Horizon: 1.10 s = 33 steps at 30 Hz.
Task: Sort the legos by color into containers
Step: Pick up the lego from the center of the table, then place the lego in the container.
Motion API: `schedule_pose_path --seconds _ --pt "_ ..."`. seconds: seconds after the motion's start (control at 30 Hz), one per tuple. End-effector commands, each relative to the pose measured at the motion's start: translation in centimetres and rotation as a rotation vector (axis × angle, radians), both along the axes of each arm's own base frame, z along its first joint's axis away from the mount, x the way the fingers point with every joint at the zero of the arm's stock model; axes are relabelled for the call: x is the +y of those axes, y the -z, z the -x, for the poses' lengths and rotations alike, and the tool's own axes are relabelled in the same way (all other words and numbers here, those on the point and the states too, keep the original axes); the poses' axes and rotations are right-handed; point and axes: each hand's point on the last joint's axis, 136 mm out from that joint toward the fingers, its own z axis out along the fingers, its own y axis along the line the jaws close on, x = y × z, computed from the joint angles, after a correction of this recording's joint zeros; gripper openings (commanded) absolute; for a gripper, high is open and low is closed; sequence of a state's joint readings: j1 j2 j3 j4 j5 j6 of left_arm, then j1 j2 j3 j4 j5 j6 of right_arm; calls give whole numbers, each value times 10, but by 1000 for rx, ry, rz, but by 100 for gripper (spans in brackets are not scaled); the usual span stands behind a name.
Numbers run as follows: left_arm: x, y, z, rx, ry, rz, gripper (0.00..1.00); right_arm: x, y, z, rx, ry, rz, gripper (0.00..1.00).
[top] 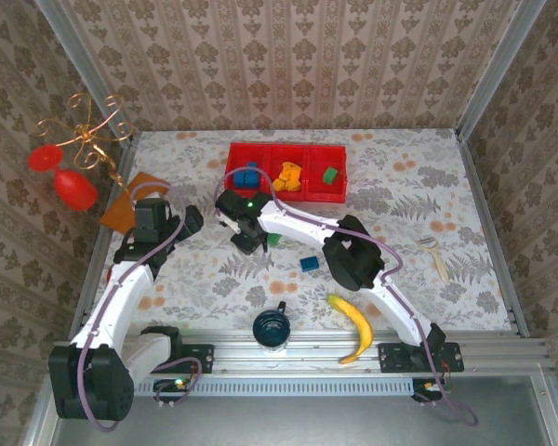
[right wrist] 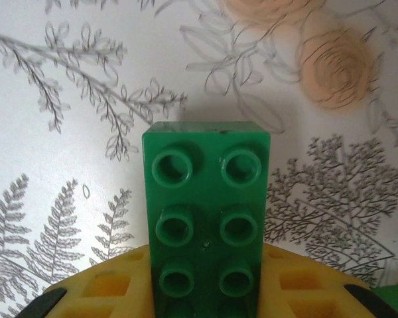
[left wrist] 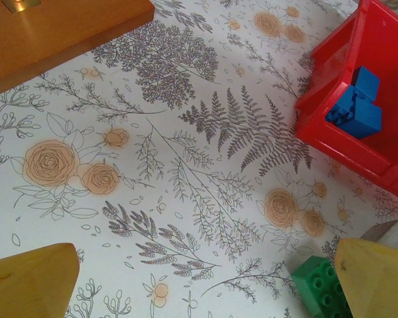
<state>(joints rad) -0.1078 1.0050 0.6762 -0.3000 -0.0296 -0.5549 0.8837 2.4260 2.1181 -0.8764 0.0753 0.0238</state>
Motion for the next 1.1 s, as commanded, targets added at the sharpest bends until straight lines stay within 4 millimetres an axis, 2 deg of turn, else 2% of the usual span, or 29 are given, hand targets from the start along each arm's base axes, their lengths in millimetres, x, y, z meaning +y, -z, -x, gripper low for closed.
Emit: schedule_pose_path --seconds 0.0,0.23,0.43,0.6,0.83,1.07 --pt "5 0 3 -7 -19 7 100 2 -48 -21 -100 78 -100 5" --pt "9 -1 4 -19 -35 10 100 -11 -84 -41 -165 167 -191 4" --pt "12 1 3 -28 -37 17 100 -41 -118 -63 -220 281 -261 3" --pt "13 1 3 -29 -33 20 100 -81 -136 -82 -273 393 -275 3" --pt "14 2 6 -30 -33 27 100 -140 -146 -106 -311 566 -260 3" --pt "13 2 6 -26 -32 31 100 -201 -138 -127 -308 742 -223 4"
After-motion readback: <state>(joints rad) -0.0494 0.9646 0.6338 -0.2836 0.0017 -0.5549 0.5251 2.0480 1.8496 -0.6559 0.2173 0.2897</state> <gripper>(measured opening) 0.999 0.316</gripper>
